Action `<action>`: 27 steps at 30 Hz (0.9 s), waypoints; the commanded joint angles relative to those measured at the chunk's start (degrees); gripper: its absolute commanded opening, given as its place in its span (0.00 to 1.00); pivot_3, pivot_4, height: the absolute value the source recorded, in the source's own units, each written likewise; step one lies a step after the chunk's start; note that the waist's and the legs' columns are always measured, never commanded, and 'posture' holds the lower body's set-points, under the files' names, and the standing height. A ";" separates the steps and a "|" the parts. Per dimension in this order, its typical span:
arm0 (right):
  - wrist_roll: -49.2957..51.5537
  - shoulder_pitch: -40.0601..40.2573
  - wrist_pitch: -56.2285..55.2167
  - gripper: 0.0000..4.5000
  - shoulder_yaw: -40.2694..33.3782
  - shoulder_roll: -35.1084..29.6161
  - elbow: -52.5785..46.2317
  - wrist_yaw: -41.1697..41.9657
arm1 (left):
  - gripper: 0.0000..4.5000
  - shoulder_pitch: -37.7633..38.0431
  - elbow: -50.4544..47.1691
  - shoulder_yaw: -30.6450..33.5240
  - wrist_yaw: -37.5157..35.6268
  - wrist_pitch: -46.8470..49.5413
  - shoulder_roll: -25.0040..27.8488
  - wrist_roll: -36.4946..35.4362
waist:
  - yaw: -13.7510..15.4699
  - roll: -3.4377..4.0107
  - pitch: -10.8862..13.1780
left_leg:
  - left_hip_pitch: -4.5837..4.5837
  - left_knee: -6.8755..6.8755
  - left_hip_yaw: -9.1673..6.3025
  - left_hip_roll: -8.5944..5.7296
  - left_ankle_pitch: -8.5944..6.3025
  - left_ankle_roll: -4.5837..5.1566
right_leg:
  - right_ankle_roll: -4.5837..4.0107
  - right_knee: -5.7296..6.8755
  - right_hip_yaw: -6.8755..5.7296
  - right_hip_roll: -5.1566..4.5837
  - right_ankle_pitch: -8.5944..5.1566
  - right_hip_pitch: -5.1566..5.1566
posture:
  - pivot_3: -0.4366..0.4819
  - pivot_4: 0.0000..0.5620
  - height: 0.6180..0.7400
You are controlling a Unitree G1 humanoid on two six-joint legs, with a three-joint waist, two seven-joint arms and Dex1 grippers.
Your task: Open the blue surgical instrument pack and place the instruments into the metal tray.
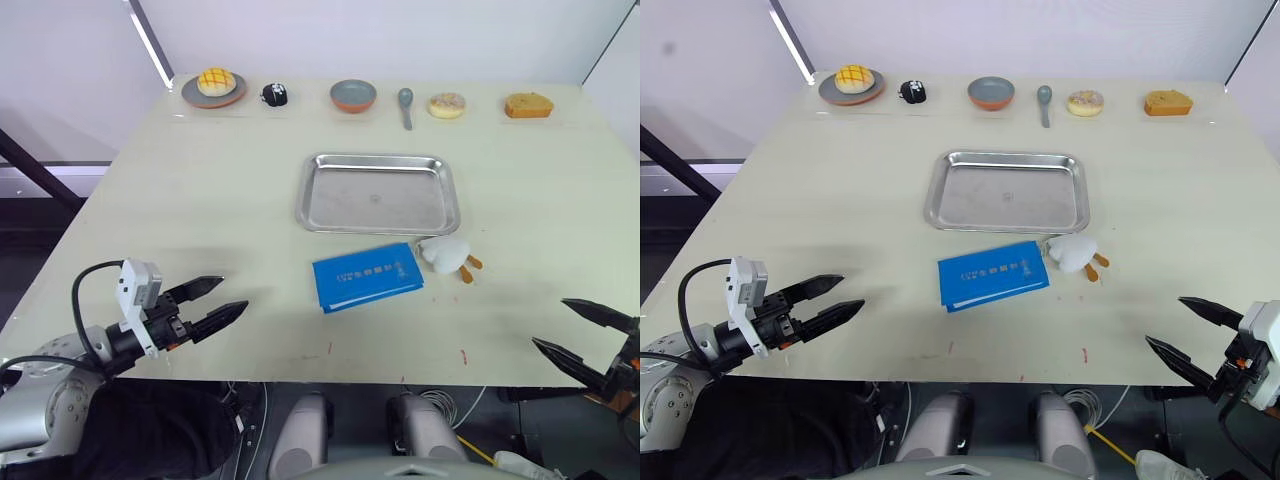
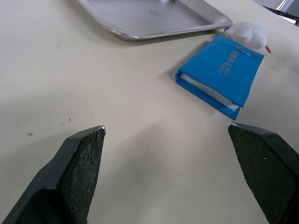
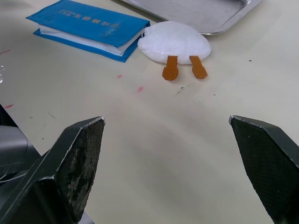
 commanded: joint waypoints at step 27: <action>-22.95 -46.24 20.54 0.00 48.64 -7.22 2.21 -17.30 | 0.02 -16.37 2.89 -20.59 -5.16 -3.23 3.24 10.97 | -0.16 0.00 -0.02 | -0.21 -0.03 -0.07 -0.10 0.00 0.00 | -0.17 -0.02 -0.13 0.18 0.21 -0.20 | 0.48 0.27 1.00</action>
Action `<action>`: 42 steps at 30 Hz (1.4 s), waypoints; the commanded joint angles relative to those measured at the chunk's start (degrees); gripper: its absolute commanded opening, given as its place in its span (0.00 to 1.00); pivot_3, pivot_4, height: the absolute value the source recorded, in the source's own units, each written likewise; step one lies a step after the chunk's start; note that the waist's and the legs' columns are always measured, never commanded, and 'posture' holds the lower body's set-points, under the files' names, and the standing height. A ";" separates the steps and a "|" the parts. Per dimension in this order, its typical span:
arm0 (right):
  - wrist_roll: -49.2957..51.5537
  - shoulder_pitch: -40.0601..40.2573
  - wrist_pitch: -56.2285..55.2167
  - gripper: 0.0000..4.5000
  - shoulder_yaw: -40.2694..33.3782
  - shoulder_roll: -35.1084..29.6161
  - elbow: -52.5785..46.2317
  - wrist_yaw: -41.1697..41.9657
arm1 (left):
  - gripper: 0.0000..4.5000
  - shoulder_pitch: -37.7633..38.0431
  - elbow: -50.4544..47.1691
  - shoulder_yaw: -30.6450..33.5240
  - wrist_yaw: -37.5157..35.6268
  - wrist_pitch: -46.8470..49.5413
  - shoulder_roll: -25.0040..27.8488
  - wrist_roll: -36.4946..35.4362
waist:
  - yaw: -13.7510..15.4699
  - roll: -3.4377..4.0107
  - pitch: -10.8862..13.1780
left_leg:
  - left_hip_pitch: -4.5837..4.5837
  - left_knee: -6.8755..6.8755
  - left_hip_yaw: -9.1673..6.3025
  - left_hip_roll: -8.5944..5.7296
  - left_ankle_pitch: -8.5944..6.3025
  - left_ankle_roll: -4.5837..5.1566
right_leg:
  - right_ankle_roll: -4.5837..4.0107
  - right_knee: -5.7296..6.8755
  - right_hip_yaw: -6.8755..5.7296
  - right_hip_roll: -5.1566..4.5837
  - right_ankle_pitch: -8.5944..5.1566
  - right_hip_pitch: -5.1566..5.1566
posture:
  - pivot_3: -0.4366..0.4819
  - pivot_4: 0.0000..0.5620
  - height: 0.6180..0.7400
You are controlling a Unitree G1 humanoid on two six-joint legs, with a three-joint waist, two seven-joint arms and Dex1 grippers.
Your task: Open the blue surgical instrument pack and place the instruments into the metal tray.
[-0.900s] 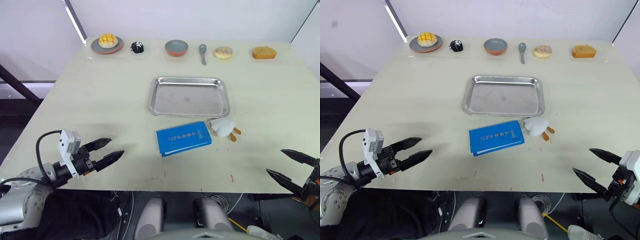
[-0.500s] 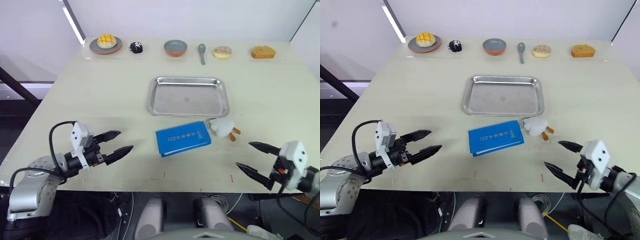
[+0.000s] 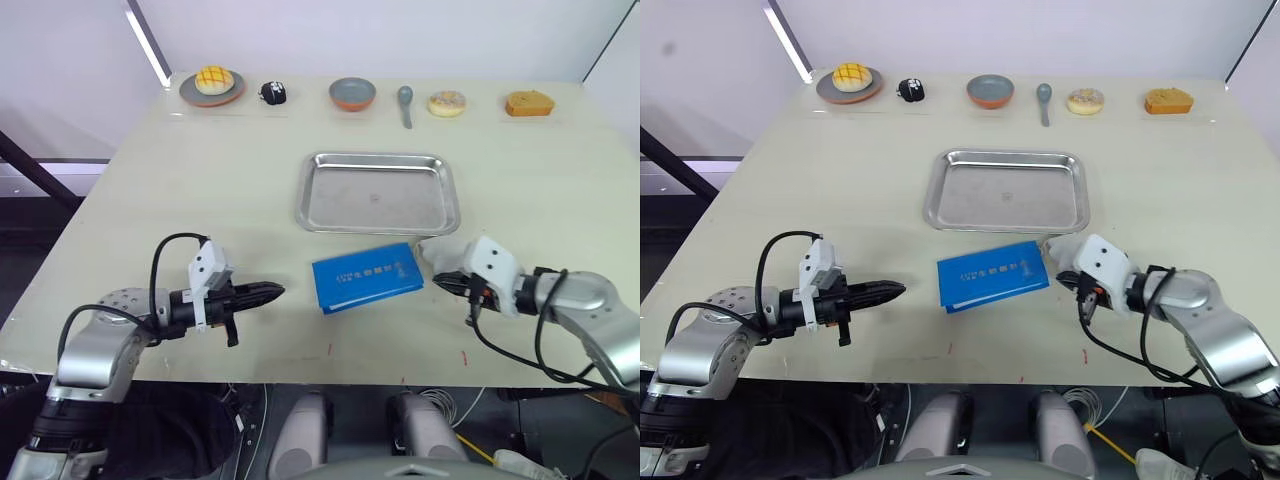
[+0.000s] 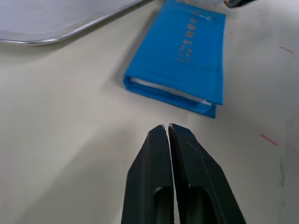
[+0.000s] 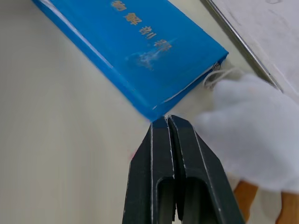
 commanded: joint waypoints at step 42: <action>0.73 15.10 -5.77 0.00 -4.86 3.92 -6.94 4.05 | 0.02 -15.09 11.29 -19.27 -8.44 -7.03 -15.39 11.47 | 0.36 0.00 -0.06 | 0.02 0.15 -0.21 -0.21 0.01 0.01 | 0.03 0.28 -0.10 -0.02 0.00 0.11 | 0.48 0.27 1.00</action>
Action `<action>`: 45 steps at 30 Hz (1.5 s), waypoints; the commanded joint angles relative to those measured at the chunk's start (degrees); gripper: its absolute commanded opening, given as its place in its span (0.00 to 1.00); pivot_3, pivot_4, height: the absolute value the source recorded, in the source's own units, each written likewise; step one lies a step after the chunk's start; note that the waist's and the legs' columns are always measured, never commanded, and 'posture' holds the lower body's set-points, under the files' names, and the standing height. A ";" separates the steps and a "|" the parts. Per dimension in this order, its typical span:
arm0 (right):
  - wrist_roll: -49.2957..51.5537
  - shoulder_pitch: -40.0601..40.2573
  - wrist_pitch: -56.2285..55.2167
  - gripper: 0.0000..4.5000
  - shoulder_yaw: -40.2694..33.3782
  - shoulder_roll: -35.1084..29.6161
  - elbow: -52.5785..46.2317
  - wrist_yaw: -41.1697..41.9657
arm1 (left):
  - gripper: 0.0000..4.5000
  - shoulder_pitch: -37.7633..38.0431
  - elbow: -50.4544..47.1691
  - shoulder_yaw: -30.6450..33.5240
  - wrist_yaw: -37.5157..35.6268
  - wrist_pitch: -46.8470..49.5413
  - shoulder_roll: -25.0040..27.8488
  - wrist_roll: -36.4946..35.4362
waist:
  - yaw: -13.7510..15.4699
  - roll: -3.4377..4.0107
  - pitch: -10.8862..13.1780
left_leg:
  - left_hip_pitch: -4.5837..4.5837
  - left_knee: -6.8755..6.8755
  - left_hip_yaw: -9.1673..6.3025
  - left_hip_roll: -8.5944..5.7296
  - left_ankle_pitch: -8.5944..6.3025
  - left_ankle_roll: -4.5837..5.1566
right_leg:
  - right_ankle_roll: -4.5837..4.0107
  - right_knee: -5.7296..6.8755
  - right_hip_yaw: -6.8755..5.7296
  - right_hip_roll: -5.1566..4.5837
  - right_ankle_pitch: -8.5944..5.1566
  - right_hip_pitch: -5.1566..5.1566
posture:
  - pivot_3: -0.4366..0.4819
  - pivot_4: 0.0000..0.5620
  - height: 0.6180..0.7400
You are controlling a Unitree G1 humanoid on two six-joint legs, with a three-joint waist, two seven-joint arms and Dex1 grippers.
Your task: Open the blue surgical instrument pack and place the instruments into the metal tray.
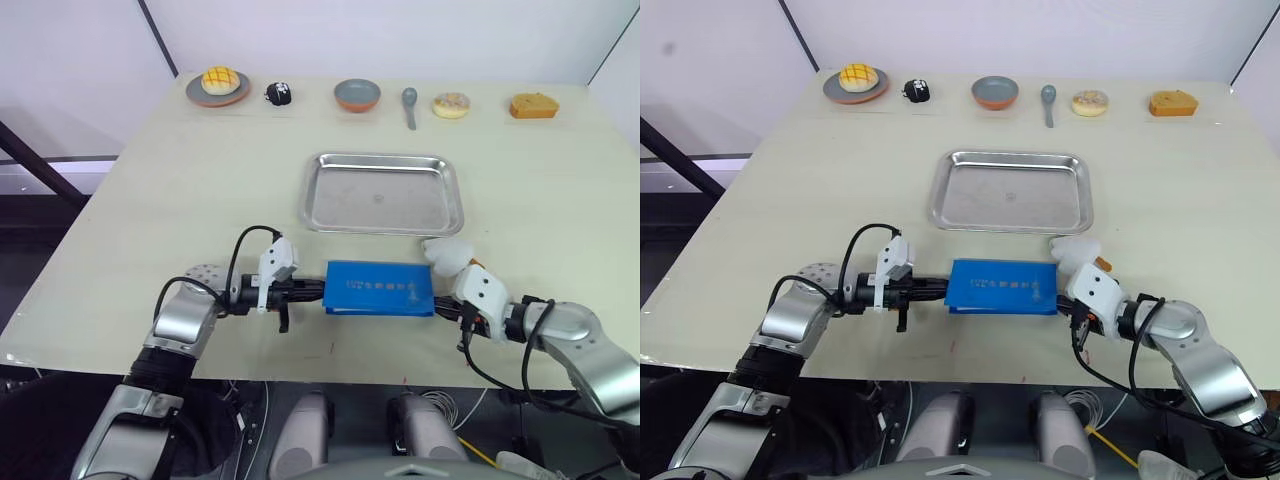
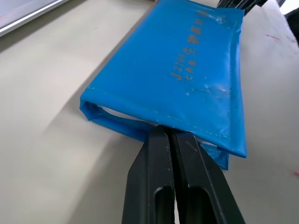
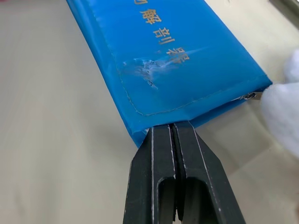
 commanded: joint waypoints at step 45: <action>16.83 26.01 -6.29 1.00 -37.30 -6.61 -4.68 14.97 | 0.99 12.39 -6.43 16.69 -7.24 -0.15 9.98 -12.10 | -0.14 -0.01 0.02 | 0.08 0.00 0.05 0.08 0.00 0.01 | 0.06 -0.06 0.00 0.00 -0.06 0.08 | 0.48 0.27 1.00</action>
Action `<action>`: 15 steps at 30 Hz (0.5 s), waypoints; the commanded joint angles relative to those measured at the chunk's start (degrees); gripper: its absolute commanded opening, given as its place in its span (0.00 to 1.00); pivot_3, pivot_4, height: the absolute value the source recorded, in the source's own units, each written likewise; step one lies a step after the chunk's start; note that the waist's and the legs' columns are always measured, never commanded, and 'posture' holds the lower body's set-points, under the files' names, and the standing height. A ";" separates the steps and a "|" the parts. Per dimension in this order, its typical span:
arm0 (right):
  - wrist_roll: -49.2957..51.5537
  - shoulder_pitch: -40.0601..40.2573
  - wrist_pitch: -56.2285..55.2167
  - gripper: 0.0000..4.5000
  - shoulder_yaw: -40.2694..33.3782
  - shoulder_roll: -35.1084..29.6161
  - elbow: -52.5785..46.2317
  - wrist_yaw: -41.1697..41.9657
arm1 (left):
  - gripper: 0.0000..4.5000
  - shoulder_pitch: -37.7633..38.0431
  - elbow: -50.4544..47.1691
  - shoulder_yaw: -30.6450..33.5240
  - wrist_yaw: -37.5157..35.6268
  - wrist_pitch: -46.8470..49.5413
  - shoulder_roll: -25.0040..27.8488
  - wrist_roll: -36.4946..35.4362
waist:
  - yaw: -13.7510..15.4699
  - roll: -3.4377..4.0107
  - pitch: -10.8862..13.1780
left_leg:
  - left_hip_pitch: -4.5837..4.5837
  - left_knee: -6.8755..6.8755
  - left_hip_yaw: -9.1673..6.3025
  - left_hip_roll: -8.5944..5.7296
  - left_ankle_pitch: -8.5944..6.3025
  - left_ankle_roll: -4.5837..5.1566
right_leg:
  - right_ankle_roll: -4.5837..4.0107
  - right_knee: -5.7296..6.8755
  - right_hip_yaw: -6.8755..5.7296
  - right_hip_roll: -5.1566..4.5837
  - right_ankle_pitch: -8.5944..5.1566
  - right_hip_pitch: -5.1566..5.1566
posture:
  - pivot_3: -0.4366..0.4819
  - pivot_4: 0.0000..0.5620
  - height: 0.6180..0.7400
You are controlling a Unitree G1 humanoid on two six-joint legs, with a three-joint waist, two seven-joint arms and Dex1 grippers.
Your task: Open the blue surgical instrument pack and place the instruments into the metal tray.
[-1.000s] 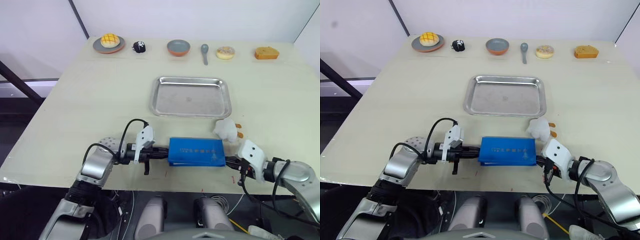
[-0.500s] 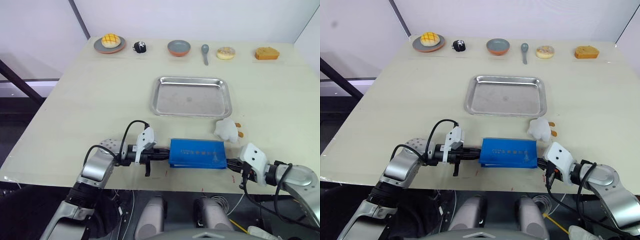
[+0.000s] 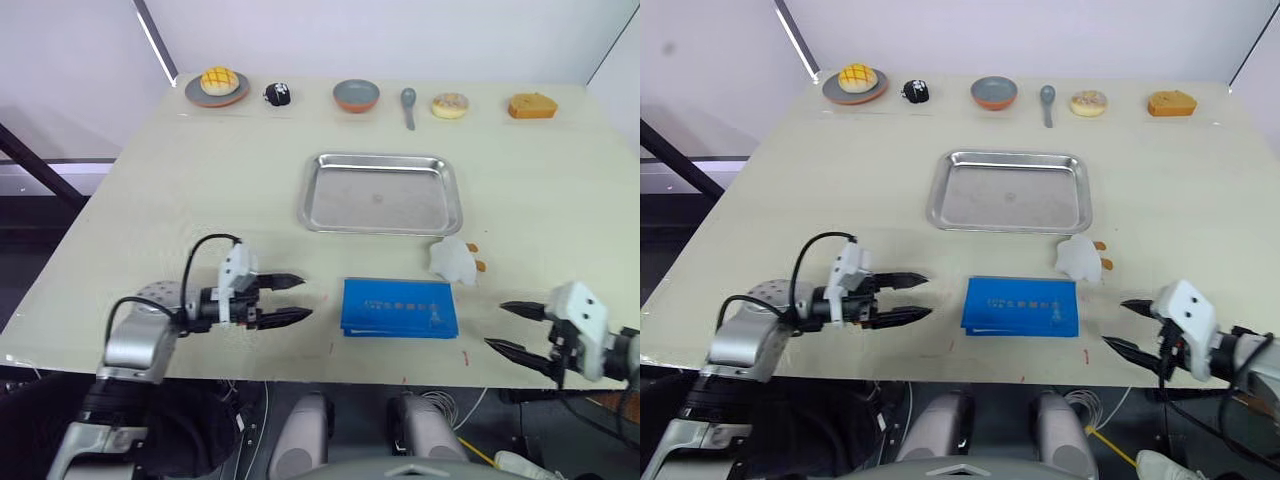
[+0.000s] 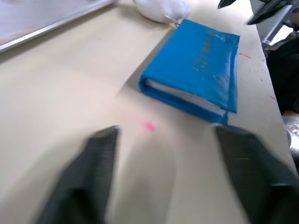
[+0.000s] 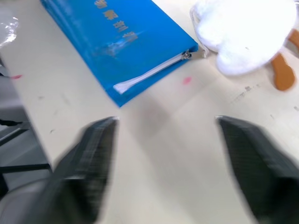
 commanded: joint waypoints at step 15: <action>-0.16 2.01 -6.45 1.00 0.54 -0.80 -11.08 1.01 | 0.99 5.96 -9.03 9.93 -9.29 3.61 7.64 -14.25 | 0.01 0.00 0.01 | 0.04 -0.02 0.14 0.18 0.00 -0.01 | 0.16 -0.11 0.07 -0.05 -0.11 0.00 | 0.48 0.27 1.00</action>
